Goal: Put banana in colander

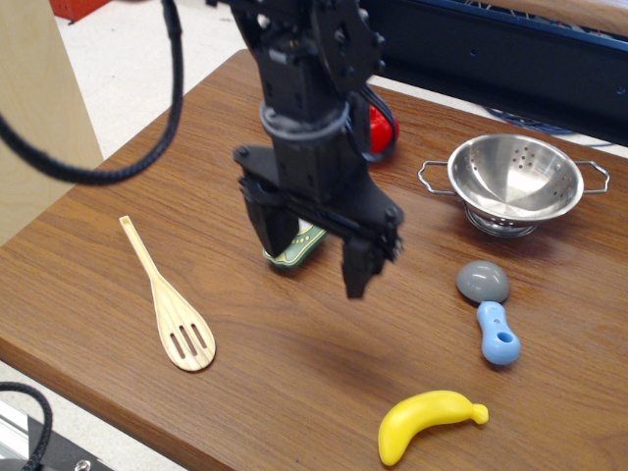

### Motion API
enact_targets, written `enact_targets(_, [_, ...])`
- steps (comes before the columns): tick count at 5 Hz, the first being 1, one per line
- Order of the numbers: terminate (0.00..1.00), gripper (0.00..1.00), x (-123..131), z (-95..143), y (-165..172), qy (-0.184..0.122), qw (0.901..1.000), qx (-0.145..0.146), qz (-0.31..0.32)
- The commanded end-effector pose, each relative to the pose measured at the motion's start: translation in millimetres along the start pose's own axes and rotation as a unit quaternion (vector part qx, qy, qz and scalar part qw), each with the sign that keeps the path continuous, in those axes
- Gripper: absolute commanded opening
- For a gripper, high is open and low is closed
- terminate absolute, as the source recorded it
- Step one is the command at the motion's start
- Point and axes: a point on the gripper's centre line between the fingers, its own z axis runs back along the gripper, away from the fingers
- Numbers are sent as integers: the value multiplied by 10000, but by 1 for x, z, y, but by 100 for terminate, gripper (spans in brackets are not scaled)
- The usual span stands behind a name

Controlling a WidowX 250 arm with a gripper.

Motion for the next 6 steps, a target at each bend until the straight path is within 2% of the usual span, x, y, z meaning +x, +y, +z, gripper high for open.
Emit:
enact_targets(1, [0, 100, -15, -13, -40, 133, 9956, 32, -931])
enact_targets(3, [0, 100, -28, -43, -52, 111, 9930, 105, -1173])
enact_targets(4, [0, 100, -33, -51, -55, 70, 9938, -169, -1094])
enact_targets(5, [0, 100, -33, -56, -57, 115, 9948, -300, -965])
enact_targets(6, [0, 100, -32, -66, -58, 127, 9961, -85, -874])
